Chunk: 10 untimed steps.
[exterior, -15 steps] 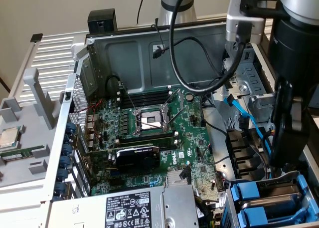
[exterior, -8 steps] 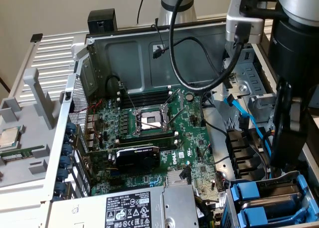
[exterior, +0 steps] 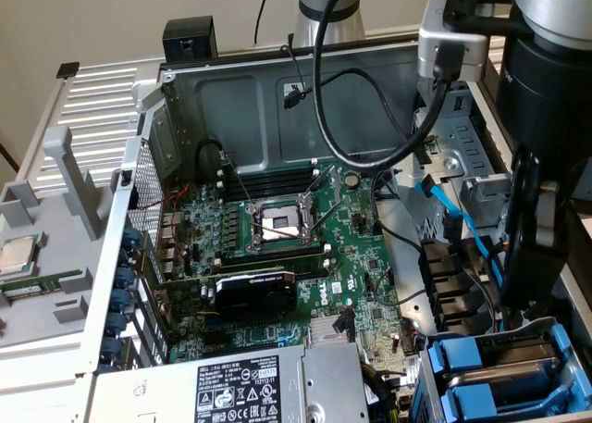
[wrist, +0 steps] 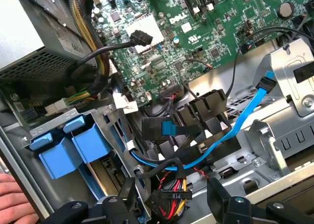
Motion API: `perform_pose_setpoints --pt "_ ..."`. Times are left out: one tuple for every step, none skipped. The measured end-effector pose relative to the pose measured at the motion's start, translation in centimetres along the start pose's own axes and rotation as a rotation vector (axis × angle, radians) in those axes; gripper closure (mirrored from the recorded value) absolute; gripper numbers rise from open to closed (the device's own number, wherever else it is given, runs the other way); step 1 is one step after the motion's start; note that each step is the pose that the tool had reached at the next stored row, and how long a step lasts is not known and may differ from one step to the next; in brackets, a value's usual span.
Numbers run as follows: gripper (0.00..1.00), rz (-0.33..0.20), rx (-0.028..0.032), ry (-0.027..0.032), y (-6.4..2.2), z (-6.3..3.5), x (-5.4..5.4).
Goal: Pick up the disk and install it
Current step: 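Insert the first disk wire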
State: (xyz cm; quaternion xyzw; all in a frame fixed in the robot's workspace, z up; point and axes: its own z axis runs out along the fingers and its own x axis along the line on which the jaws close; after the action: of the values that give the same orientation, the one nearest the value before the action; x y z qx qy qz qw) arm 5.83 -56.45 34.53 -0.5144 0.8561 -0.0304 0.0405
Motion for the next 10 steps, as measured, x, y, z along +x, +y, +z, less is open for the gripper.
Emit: perform_pose_setpoints --pt "0.38 0.000 0.0000 0.0000 0.00 0.00 0.00" --pt "0.38 0.000 0.0000 0.0000 0.00 0.00 0.00" --pt "0.44 0.000 0.0000 0.0000 0.00 0.00 0.00" --pt "0.50 0.000 0.0000 0.0000 0.00 0.00 0.00" --pt "0.56 0.000 -0.0001 -0.0001 0.00 0.01 0.01" --pt "0.62 0.000 -0.0001 -0.0001 0.00 0.01 0.01" --pt "0.62 0.000 0.0000 -0.0001 0.00 0.00 0.01" --pt "0.65 0.000 0.0000 0.0000 0.00 0.00 0.01" --pt "0.65 0.000 0.0000 -0.0001 0.00 0.00 0.01" --pt "0.65 0.000 0.0000 0.0000 0.00 0.00 0.01"
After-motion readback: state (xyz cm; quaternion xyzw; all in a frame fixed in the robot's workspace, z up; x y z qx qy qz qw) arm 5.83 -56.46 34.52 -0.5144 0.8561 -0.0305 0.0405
